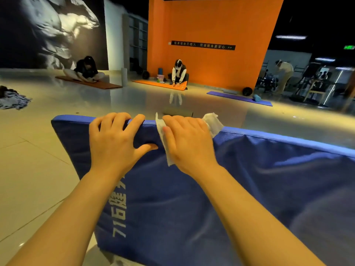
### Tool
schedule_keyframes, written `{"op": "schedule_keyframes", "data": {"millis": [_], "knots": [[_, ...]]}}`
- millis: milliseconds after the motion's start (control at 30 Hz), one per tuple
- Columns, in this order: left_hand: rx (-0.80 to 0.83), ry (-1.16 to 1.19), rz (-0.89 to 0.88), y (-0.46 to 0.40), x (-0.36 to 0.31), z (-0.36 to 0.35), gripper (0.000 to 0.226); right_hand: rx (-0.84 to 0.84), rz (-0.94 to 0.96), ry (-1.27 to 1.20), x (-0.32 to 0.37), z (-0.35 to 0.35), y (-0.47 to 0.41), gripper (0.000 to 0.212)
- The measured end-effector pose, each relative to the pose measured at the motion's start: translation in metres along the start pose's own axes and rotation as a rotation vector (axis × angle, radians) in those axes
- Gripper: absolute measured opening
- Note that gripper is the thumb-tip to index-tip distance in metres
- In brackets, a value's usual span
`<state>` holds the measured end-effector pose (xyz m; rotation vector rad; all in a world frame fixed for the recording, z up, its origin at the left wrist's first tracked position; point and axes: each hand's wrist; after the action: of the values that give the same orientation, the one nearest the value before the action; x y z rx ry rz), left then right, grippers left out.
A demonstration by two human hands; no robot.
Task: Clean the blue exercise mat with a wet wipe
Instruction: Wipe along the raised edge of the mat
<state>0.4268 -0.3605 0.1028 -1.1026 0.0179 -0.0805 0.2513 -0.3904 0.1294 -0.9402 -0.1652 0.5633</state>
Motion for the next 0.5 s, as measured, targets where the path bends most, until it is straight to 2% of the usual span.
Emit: {"op": "schedule_keyframes", "data": {"millis": [100, 267, 367, 500], "knots": [[0.024, -0.005, 0.006, -0.001, 0.000, 0.000, 0.077, 0.019, 0.023, 0.105, -0.046, 0.018, 0.020, 0.030], [0.039, -0.007, 0.006, -0.003, -0.004, 0.007, 0.075, -0.014, -0.146, 0.349, -0.134, 0.064, 0.073, 0.034], [0.053, 0.009, 0.037, -0.002, -0.005, 0.008, 0.075, -0.007, -0.218, 0.462, -0.132, 0.066, 0.069, 0.031], [0.042, 0.045, 0.061, 0.000, -0.004, 0.010, 0.074, -0.093, -0.123, 0.260, -0.095, 0.050, 0.042, 0.041]]}}
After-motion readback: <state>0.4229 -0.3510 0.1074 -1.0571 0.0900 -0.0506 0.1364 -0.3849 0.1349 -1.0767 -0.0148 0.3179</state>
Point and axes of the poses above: each hand's wrist, its own y-axis away from the middle knuckle, its own z-axis out of the back of the hand, x = y × z, and after that the axes turned 6 degrees about y, right-handed
